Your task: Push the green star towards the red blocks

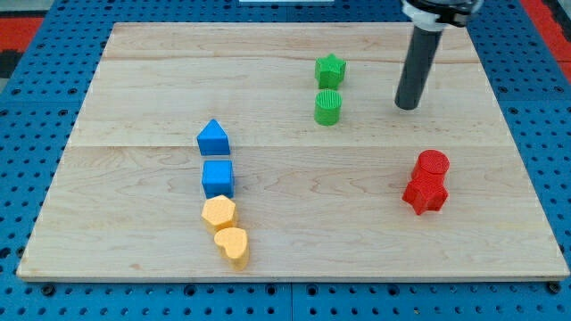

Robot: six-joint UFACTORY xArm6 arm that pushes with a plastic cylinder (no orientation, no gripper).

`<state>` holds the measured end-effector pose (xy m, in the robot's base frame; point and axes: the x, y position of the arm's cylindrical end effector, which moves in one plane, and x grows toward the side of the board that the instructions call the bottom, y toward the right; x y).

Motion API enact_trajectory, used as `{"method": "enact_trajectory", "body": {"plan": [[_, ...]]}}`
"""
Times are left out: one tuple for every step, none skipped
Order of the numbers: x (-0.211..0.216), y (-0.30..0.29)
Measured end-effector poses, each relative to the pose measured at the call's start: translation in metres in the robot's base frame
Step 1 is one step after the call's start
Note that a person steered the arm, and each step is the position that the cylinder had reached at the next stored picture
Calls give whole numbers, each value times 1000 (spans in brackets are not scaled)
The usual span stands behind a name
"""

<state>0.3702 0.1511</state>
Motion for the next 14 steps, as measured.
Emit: {"method": "enact_trajectory", "body": {"plan": [[-67,-80],[-64,-153],[-17,-129],[3,-76],[3,-58],[3,-56],[2,-85],[31,-89],[55,-36],[55,-23],[48,-25],[42,-37],[37,-58],[58,-47]]}}
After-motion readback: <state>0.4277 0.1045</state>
